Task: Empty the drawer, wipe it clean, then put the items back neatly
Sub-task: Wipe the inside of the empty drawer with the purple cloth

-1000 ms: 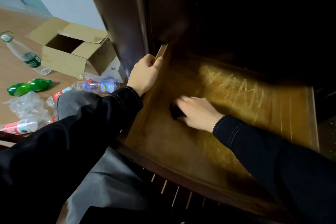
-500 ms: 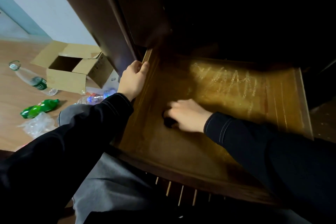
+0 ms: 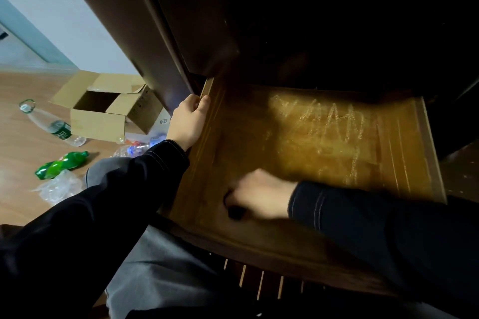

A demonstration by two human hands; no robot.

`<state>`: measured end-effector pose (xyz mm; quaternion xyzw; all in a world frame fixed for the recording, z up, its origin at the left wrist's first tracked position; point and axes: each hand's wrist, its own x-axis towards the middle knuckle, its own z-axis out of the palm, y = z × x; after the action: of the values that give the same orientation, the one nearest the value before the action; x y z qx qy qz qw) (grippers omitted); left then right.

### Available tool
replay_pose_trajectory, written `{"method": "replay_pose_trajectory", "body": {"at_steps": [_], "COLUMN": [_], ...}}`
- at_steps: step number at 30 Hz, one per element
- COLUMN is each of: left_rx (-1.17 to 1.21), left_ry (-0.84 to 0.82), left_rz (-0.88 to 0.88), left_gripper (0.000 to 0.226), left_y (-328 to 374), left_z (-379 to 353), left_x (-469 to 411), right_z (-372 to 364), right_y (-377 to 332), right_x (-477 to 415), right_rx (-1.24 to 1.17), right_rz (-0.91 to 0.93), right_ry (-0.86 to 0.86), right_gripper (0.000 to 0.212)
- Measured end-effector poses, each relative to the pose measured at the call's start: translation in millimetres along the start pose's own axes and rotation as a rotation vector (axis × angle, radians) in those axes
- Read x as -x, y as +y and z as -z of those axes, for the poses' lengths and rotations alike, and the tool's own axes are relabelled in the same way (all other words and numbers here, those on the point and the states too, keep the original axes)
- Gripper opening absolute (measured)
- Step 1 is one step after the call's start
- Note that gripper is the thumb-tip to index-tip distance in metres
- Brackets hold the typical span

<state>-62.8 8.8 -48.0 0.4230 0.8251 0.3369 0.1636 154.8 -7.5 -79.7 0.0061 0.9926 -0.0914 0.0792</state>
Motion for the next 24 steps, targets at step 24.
{"method": "replay_pose_trajectory", "body": {"at_steps": [24], "left_rx": [0.014], "left_ry": [0.001], "left_rz": [0.008], "left_gripper": [0.037], "left_y": [-3], "left_z": [-1], "left_x": [-2], "right_z": [25], "right_y": [71], "right_x": [-39], "right_rx": [0.024], "right_rz": [-0.482], "right_ry": [0.142], "right_gripper": [0.036]}}
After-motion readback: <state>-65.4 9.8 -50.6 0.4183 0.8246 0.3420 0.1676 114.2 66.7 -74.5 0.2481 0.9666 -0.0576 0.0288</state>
